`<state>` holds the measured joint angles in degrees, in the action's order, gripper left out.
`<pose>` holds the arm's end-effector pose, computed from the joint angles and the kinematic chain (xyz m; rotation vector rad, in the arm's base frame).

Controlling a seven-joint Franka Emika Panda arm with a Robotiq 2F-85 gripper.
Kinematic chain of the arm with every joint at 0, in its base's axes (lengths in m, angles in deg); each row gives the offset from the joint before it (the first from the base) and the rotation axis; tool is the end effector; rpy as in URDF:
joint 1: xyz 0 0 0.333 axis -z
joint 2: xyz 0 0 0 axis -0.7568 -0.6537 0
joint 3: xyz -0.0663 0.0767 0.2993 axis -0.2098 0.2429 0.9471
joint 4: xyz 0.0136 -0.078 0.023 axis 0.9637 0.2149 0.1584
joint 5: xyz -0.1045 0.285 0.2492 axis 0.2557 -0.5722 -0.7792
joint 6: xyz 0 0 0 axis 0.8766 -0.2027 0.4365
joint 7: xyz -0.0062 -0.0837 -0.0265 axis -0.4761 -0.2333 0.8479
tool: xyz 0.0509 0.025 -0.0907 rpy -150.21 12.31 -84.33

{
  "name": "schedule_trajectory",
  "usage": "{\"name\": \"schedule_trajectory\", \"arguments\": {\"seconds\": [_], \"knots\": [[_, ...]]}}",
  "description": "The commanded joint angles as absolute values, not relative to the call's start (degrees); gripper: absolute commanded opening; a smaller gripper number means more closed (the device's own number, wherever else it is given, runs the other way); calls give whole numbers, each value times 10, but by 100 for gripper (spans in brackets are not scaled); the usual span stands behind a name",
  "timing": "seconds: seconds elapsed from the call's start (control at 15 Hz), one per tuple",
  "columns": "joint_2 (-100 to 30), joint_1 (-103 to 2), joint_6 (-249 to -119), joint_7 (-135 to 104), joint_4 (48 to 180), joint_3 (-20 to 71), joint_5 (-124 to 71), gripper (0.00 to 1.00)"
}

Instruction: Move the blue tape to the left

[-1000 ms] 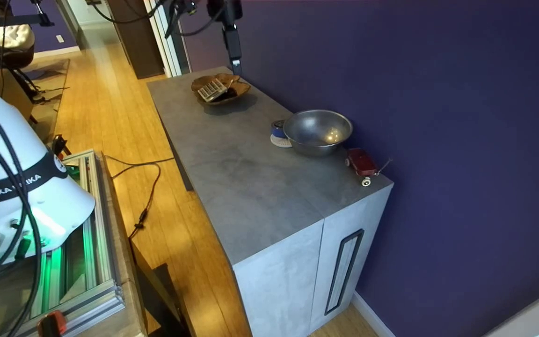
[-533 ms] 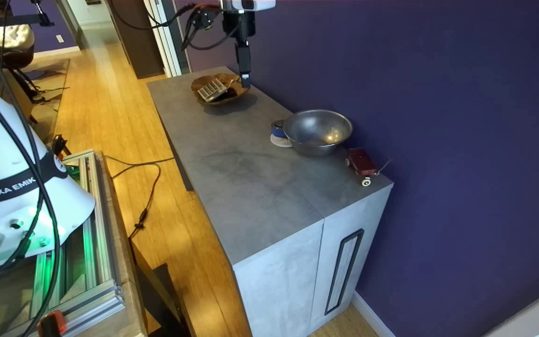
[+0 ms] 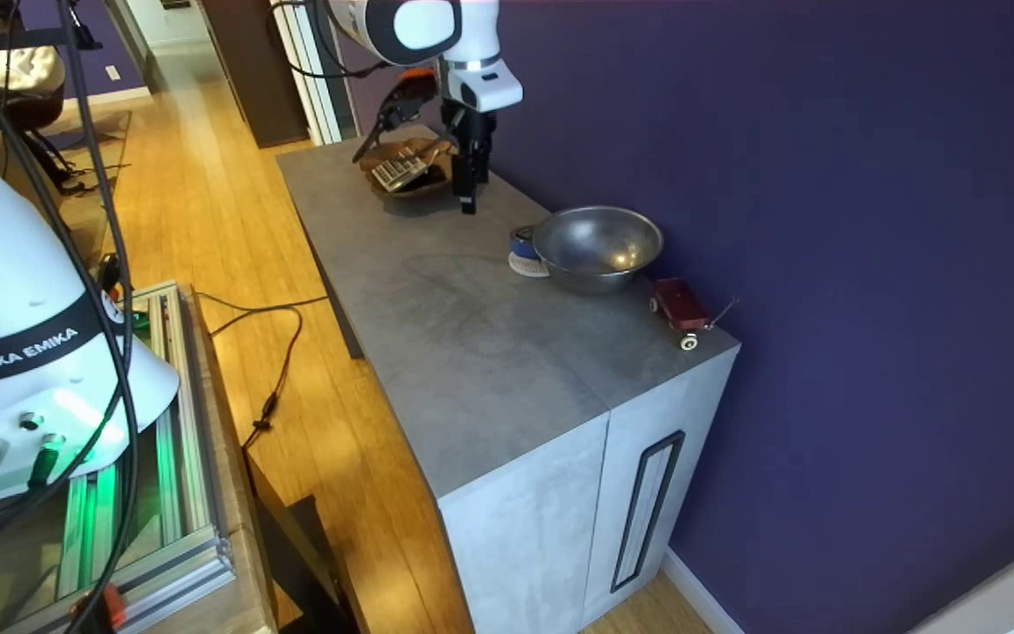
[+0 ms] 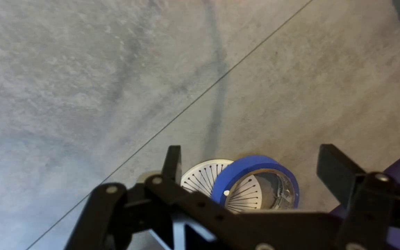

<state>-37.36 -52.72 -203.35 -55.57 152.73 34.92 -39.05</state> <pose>0.5321 0.0788 0.2149 -2.7894 1.1433 -0.0173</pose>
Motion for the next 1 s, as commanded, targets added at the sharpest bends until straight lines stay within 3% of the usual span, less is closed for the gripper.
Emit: {"name": "schedule_trajectory", "arguments": {"seconds": [0.0,0.4,0.47,0.6,0.93], "knots": [[-453,-548,-2147,-590,1499,328,-450,100],[-536,-609,-2260,-656,1463,255,-474,99],[-547,-615,-2263,-664,1455,249,-476,74],[-560,-636,-2259,-681,1443,230,-474,73],[-536,-700,-2223,-710,1453,173,-455,38]]}}
